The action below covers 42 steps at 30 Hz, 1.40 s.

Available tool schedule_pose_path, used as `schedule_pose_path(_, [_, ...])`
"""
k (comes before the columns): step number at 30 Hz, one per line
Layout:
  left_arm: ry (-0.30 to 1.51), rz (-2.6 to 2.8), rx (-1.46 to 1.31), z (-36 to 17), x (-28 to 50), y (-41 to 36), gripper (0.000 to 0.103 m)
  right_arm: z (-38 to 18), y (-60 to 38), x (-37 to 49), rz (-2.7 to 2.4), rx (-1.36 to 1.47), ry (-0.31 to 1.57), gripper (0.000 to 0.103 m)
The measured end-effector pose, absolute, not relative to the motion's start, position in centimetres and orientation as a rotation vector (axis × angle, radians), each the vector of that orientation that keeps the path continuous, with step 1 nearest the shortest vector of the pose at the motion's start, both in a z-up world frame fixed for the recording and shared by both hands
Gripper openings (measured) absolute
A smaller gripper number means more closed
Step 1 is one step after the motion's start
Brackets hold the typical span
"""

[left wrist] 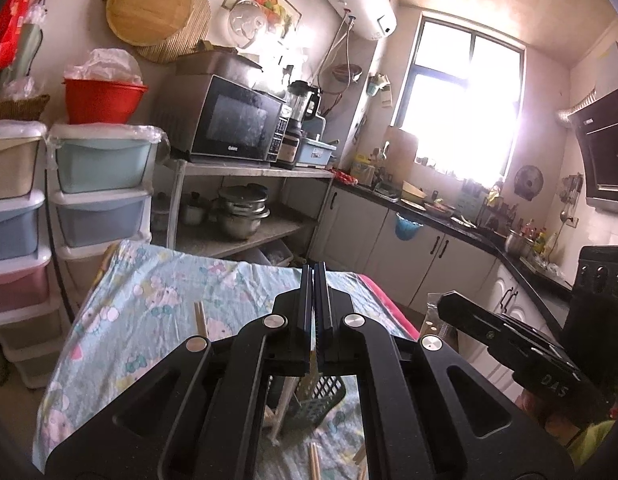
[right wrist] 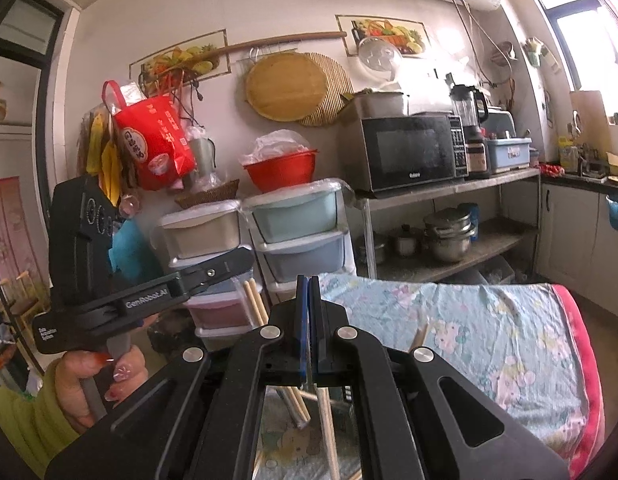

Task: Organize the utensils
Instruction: 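Lift the left gripper's chopstick over the caddy while the right gripper carries its chopstick there, then open the left gripper into the caddy while the right gripper releases its chopstick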

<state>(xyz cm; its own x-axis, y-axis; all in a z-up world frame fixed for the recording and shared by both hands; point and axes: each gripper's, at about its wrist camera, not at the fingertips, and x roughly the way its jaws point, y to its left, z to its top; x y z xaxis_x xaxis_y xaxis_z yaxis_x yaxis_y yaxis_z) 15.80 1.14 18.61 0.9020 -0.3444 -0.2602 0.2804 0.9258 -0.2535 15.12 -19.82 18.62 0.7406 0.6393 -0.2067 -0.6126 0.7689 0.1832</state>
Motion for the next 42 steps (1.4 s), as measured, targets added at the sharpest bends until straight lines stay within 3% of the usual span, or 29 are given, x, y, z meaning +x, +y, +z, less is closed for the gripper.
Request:
schedule_pose_path(19, [0.239,-0.271,-0.132,23.0,20.0,0.5,0.0,23.5,-18.4,17.9,0.695,0.121,0.145,0.001])
schedule_pose_path(42, [0.311,-0.24,-0.15,19.5,22.7,1.7,0.0,20.7,-16.0,24.3,0.677,0.157,0.196,0.001])
